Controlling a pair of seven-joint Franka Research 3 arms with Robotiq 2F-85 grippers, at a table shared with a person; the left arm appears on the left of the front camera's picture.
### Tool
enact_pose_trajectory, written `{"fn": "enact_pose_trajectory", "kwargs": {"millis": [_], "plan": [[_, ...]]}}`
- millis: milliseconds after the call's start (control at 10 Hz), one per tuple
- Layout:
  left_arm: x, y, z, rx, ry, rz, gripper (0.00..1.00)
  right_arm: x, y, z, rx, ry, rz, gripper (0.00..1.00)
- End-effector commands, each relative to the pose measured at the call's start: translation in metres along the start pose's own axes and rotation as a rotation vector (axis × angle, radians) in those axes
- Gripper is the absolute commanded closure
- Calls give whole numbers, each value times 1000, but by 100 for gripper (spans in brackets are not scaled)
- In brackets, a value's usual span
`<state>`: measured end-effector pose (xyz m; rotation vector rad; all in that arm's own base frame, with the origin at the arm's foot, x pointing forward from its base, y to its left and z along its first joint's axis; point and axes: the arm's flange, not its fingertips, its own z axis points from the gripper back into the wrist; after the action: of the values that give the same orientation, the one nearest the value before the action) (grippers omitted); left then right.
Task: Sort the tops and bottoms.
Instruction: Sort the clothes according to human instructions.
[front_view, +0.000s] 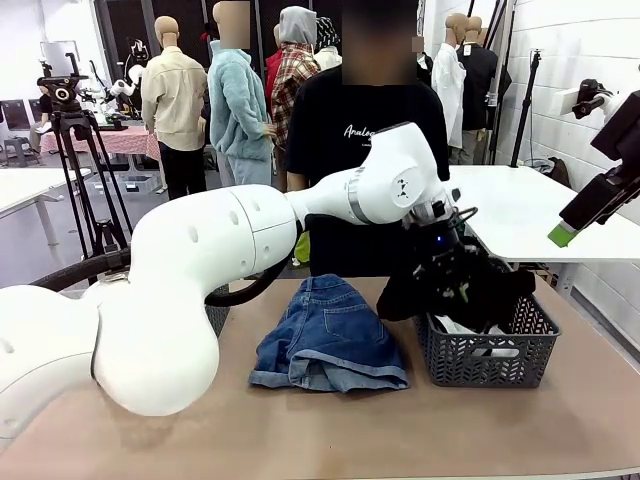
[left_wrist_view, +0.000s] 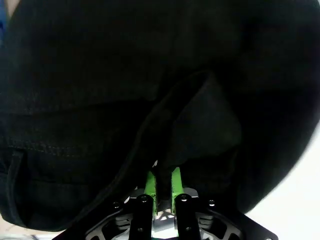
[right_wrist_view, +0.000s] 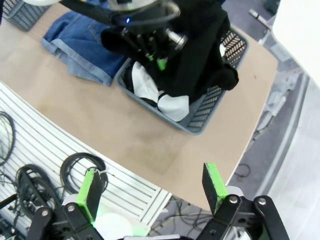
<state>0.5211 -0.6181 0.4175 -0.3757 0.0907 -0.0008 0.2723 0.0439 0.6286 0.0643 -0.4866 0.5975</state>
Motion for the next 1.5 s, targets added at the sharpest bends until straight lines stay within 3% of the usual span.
{"fn": "enact_pose_trajectory", "kwargs": {"millis": [0, 300, 600, 900, 1100, 1400], "plan": [[70, -80, -21, 91, 60, -39, 100, -1, 0, 0, -4, 12, -2, 0], [91, -96, -43, 28, 25, -88, 100, -1, 0, 0, -4, 12, -2, 0], [87, -100, -32, 34, -21, -106, 100, -1, 0, 0, -4, 12, -2, 0], [76, -107, -15, 42, -60, -145, 43, -1, 0, 0, -4, 12, -2, 0], [75, -109, 3, -17, -79, -156, 4, -1, 0, 0, -4, 12, -2, 0], [70, -121, 25, -62, -107, -204, 4, -1, 0, 0, -4, 12, -2, 0]]}}
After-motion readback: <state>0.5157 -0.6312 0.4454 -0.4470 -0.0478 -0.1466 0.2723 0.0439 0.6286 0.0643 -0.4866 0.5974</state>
